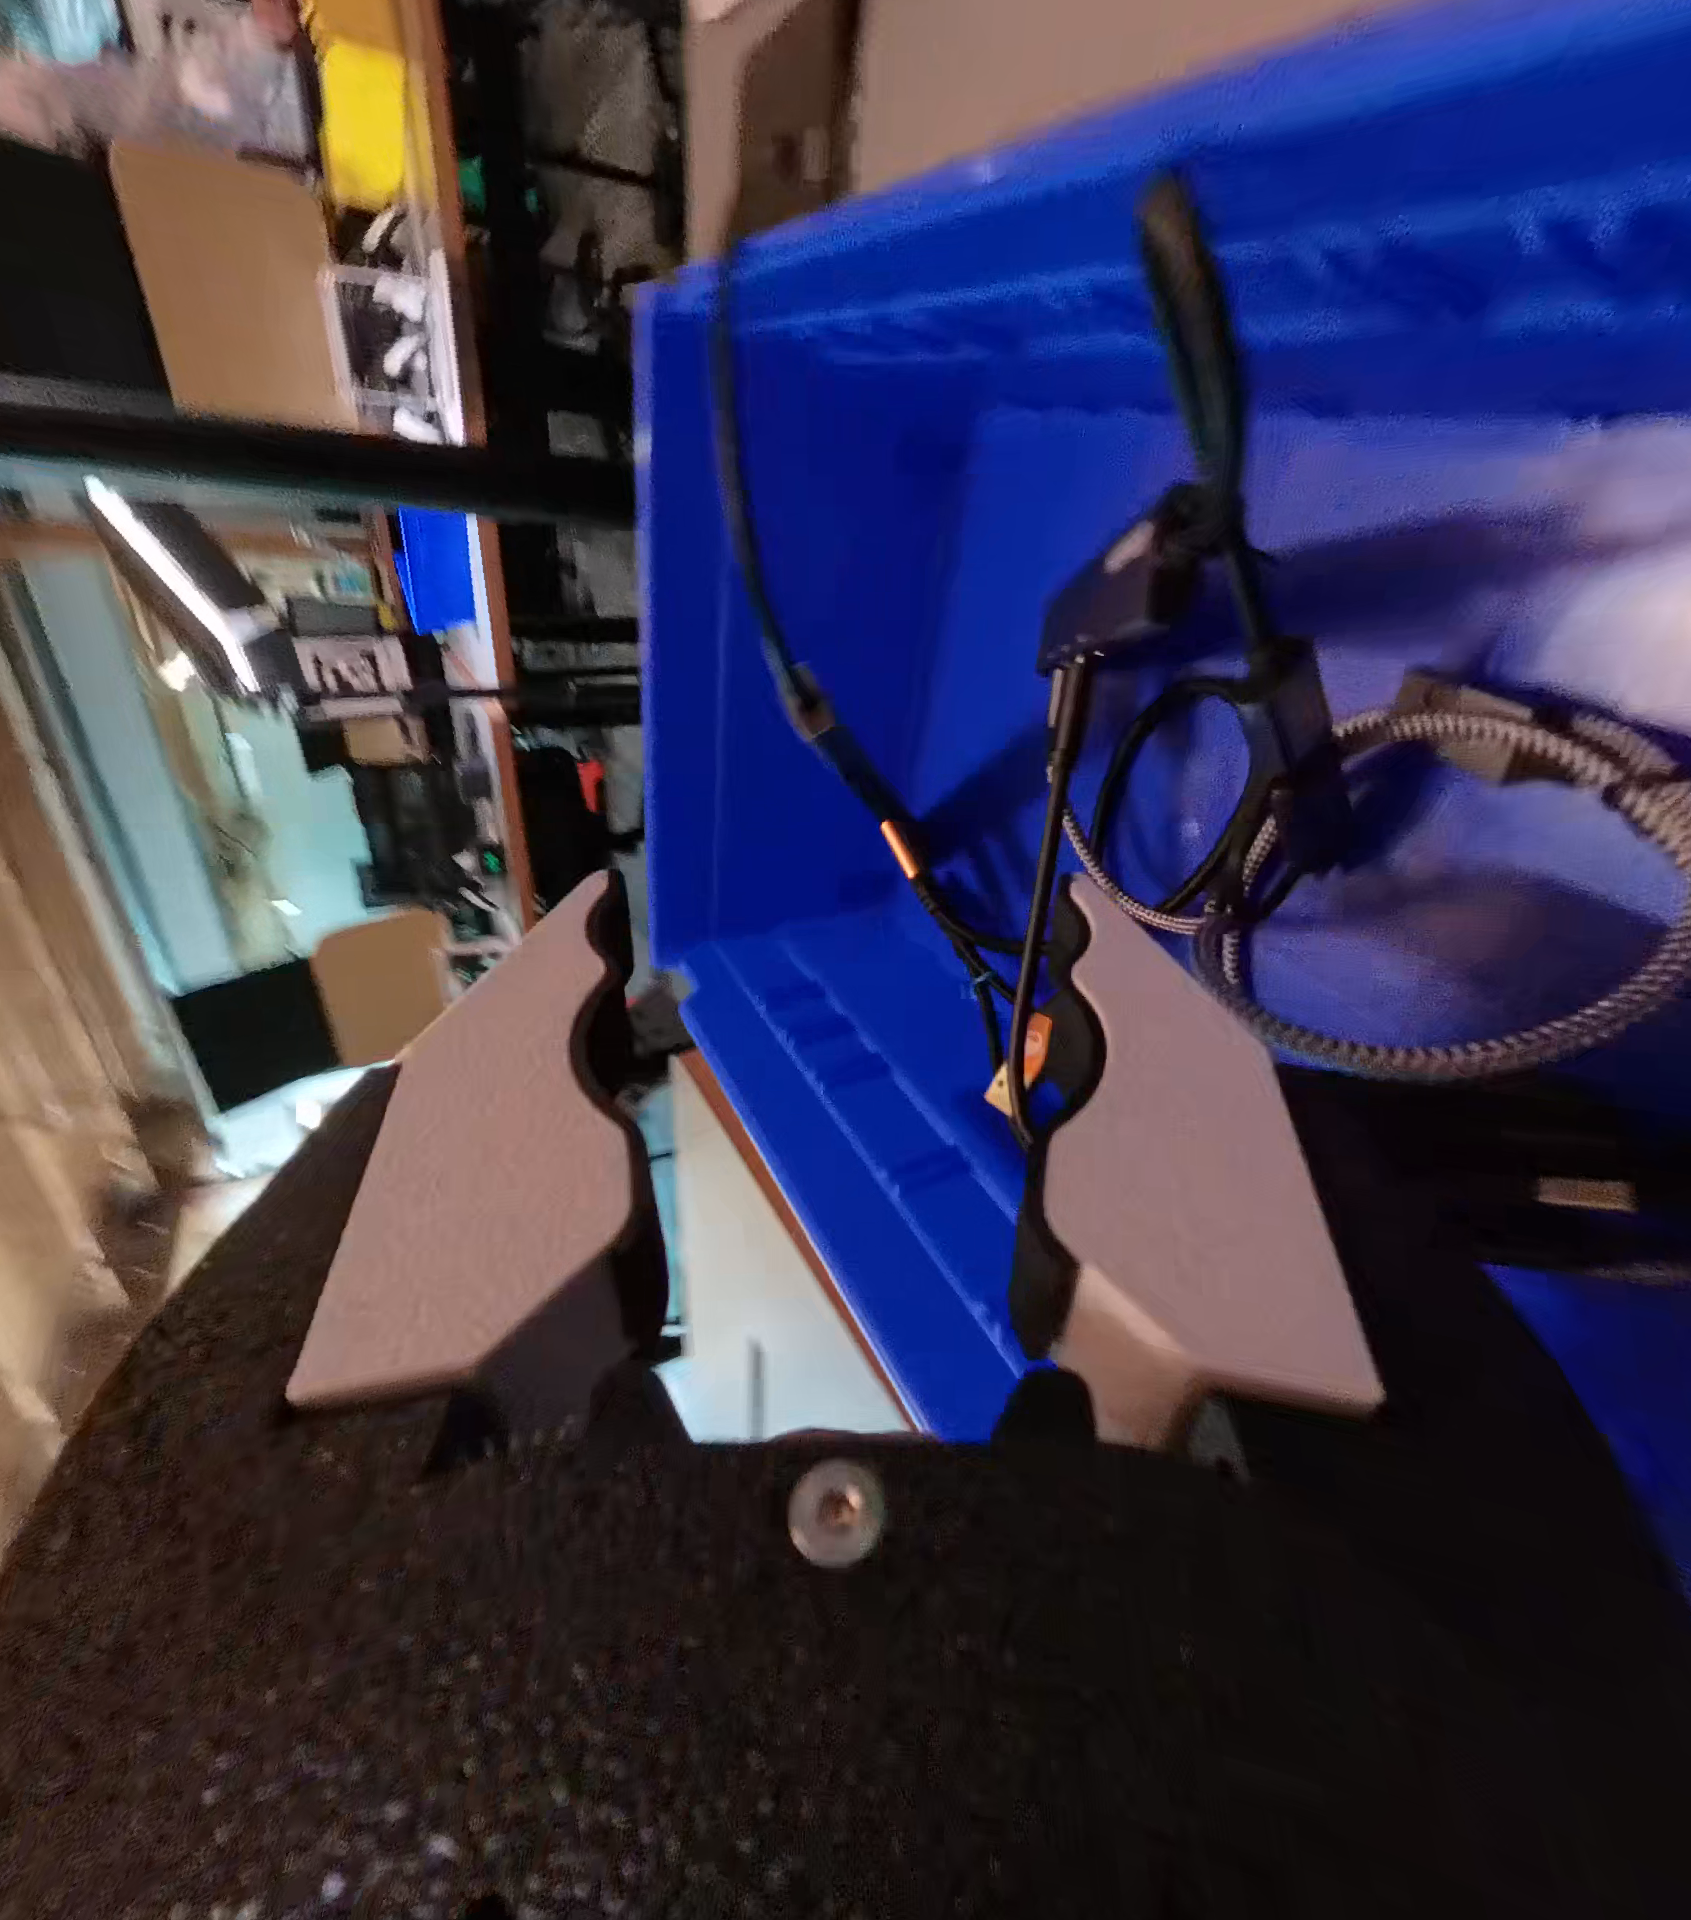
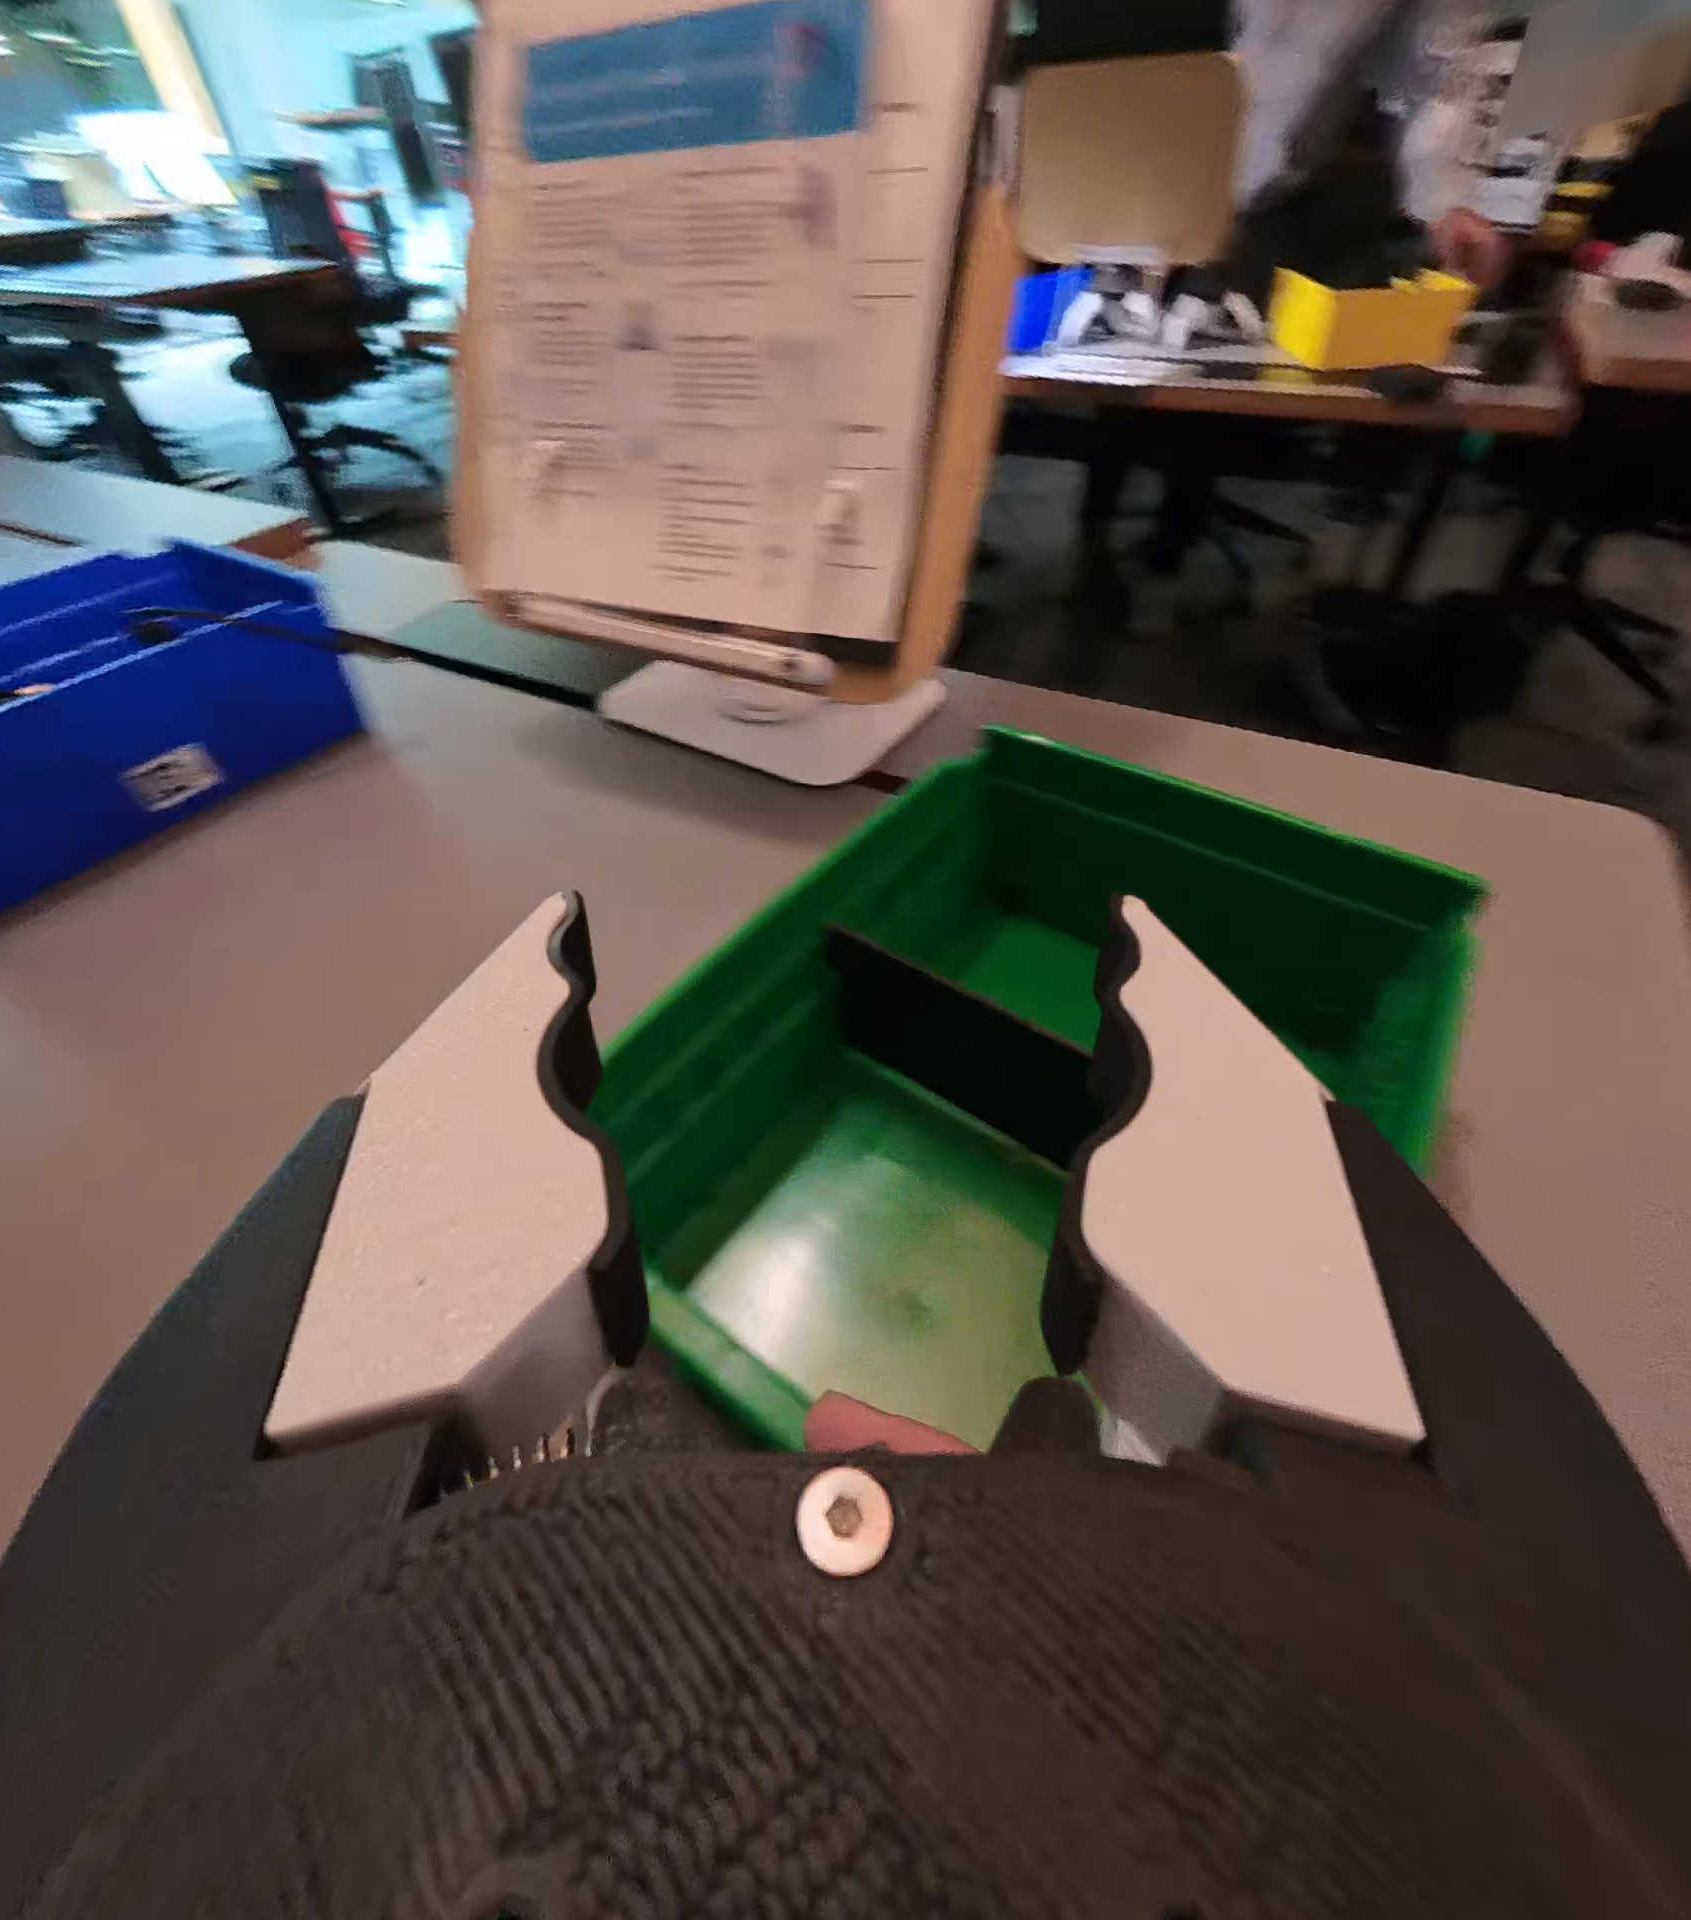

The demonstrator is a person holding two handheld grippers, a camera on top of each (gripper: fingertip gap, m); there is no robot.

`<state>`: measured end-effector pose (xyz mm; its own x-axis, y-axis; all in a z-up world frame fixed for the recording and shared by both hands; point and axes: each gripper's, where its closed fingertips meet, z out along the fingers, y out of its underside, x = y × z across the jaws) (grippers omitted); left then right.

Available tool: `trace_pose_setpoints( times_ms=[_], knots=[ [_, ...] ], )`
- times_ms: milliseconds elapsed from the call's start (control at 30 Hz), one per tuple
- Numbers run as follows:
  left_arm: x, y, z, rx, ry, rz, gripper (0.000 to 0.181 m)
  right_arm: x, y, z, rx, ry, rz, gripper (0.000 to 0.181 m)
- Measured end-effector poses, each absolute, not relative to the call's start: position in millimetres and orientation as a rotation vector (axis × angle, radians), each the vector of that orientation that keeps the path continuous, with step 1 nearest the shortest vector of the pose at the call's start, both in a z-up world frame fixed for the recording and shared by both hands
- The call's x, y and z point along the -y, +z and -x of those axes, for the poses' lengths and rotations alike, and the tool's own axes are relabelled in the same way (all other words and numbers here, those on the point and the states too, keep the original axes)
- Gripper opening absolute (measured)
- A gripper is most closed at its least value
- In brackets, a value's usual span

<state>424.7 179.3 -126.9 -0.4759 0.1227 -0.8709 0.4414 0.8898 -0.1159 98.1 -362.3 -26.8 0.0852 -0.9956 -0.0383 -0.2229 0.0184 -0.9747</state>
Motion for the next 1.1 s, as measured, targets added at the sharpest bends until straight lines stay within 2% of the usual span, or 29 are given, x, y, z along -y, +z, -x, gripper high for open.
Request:
trace_pose_setpoints(
  times_ms=[200,300,533,567,633,733,867,1100],
  knots=[
    [-144,-165,-424,-1.963,-0.419,-0.724,0.070,264,-52,-73,-1.155,-0.914,1.460,0.097],
    [-140,-179,-418,-2.008,-0.406,-0.835,0.052,235,-74,-54,-1.105,-0.872,1.593,0.098],
    [-122,-182,-423,-1.935,-0.336,-0.988,0.051,225,-88,-44,-1.108,-0.859,1.647,0.096],
    [-119,-182,-423,-1.926,-0.338,-0.993,0.044,225,-88,-45,-1.110,-0.862,1.634,0.095],
    [-121,-187,-422,-1.940,-0.301,-0.993,0.009,223,-89,-48,-1.120,-0.866,1.615,0.094],
    [-122,-181,-423,-1.864,-0.309,-0.948,0.007,217,-93,-49,-1.103,-0.862,1.638,0.093],
    [-131,-142,-433,-1.760,-0.327,-0.743,0.007,210,-97,-55,-1.096,-0.855,1.651,0.092],
    [-130,-24,-397,-1.697,-0.695,-0.459,0.007,184,-88,-61,-1.005,-0.793,1.673,0.090]
  ],
)
